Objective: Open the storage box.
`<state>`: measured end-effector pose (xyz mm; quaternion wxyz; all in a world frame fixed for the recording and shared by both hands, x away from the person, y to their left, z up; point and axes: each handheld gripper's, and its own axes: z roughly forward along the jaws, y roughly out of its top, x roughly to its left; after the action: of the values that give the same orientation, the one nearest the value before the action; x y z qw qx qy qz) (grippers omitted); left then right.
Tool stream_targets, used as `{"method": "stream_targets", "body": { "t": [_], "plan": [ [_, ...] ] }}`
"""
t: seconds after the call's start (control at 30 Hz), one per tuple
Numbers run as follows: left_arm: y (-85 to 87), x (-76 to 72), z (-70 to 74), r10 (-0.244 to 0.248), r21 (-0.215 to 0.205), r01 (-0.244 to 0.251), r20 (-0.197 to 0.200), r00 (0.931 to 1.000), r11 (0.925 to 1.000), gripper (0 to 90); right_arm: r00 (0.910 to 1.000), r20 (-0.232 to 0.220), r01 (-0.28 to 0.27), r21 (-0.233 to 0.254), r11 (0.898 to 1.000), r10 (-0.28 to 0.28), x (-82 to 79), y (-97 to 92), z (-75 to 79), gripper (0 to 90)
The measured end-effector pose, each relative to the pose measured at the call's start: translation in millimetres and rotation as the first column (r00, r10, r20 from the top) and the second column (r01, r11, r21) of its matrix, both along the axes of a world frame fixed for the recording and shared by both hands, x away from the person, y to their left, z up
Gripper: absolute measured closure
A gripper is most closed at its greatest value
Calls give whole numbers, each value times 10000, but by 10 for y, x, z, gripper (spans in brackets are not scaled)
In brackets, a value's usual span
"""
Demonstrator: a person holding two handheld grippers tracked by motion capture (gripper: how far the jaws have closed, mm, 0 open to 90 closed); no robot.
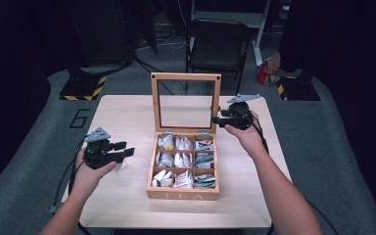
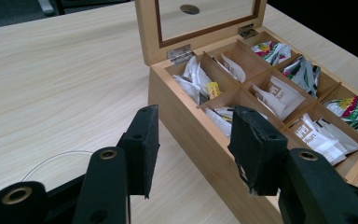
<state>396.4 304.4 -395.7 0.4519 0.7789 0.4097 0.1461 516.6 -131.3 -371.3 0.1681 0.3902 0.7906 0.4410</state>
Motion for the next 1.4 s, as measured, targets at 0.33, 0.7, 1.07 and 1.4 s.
{"method": "stream_targets", "body": {
  "t": [0.33, 0.7, 1.07, 1.4],
  "plan": [
    [-13, 11, -34, -76, -6, 76, -67, 9999, 10000, 517, 9993, -230, 281, 3, 9996, -281, 189, 6, -69, 439],
    [-44, 18, -74, -172, -54, 172, -99, 9998, 9998, 517, 9988, -312, 384, 67, 9992, -382, 333, 49, -149, 433],
    [-80, 22, -76, -273, -72, 272, -76, 9996, 9996, 517, 9991, -408, 136, 148, 9998, -130, 407, 91, -231, 435],
    [-71, -9, -76, -302, -68, 302, -81, 9995, 9995, 517, 9998, -192, 17, 331, 9995, -11, 436, 156, -149, 421]
  ]
}}
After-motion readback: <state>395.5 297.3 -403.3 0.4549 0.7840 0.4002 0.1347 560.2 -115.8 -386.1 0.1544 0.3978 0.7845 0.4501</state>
